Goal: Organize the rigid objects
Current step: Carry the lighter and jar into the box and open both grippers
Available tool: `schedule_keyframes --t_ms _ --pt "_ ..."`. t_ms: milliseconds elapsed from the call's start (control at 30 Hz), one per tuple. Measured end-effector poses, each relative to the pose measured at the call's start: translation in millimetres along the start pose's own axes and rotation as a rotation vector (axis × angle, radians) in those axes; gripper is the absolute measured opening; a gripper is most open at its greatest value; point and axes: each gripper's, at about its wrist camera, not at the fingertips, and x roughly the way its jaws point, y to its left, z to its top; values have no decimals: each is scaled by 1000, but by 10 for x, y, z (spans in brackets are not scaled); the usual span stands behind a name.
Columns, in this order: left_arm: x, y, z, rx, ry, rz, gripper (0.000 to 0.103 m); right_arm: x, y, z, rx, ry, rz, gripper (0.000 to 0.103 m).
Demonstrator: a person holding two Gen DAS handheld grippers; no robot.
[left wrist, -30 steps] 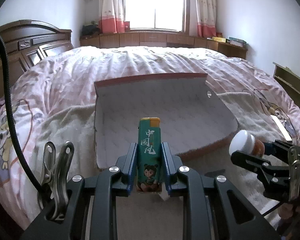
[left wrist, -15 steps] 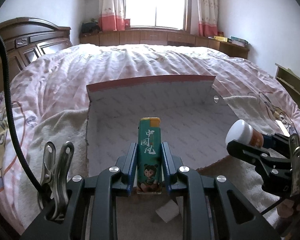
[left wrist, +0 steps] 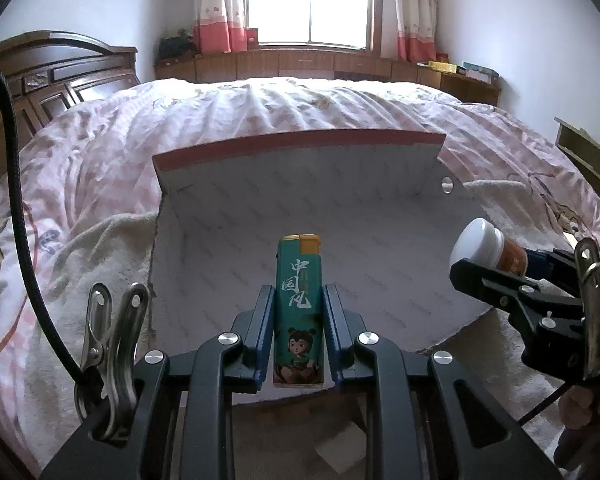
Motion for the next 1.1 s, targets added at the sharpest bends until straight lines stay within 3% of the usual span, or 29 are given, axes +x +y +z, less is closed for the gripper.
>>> schedule_keyframes --t_ms 667,1100 --pt "106 23 -33 -1 37 34 24 147 -38 -39 26 42 -14 59" --pt "80 79 -49 -38 57 46 24 22 -36 -3 34 -5 -11 66"
